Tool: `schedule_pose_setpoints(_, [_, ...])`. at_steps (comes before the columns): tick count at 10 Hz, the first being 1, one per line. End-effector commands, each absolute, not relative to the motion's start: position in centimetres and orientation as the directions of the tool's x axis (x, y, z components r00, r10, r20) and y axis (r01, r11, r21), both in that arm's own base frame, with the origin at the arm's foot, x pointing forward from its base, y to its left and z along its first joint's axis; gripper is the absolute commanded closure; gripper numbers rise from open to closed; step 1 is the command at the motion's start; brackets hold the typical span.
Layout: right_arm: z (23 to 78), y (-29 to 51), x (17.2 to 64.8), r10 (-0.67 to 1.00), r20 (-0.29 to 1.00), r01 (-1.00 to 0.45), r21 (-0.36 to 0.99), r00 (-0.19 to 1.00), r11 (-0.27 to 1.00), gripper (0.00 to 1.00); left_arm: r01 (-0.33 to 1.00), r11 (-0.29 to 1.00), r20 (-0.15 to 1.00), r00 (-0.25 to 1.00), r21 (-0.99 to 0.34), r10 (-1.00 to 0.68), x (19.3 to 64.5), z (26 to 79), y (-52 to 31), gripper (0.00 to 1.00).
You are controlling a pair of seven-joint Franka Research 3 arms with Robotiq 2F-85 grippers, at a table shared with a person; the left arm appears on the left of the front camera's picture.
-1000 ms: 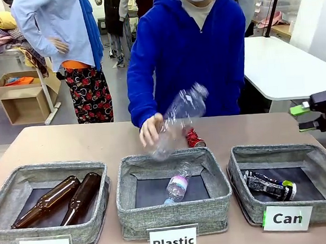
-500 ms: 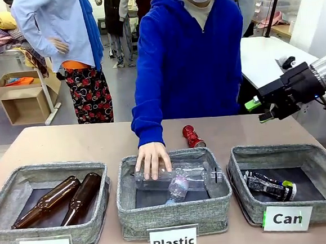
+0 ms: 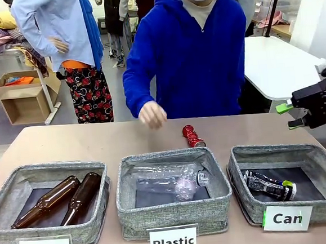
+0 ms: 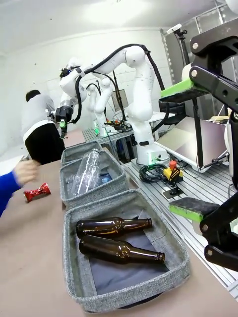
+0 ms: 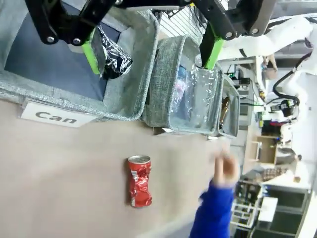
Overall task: Sort the can waste into the basket.
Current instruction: Pick up the can waste from the table and place it in the right Fabric basket.
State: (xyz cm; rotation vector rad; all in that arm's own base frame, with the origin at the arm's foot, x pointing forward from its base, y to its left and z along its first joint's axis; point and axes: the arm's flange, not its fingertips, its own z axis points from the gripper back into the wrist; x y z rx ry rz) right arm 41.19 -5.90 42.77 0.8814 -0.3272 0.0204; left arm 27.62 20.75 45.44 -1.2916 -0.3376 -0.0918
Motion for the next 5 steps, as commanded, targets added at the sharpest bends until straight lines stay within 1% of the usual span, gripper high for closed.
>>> schedule_pose_setpoints(1, [43.0,-1.4,43.9,-0.071,0.309,-0.173,0.692,0.948,0.701,0.0,0.258,0.274,0.297,0.948,-0.926,0.112,27.3,45.6,20.8,0.0])
schedule_pose_setpoints(3, [44.1,4.3,47.5,-0.042,0.27,-0.125,0.573,0.962,0.81,0.0,0.258,0.274,0.297,0.948,-0.926,0.112,27.3,45.6,20.8,0.0])
schedule_pose_setpoints(5, [44.3,10.5,50.5,0.003,0.21,-0.101,0.456,0.978,0.884,0.0,0.258,0.274,0.297,0.948,-0.926,0.112,27.3,45.6,20.8,0.0])
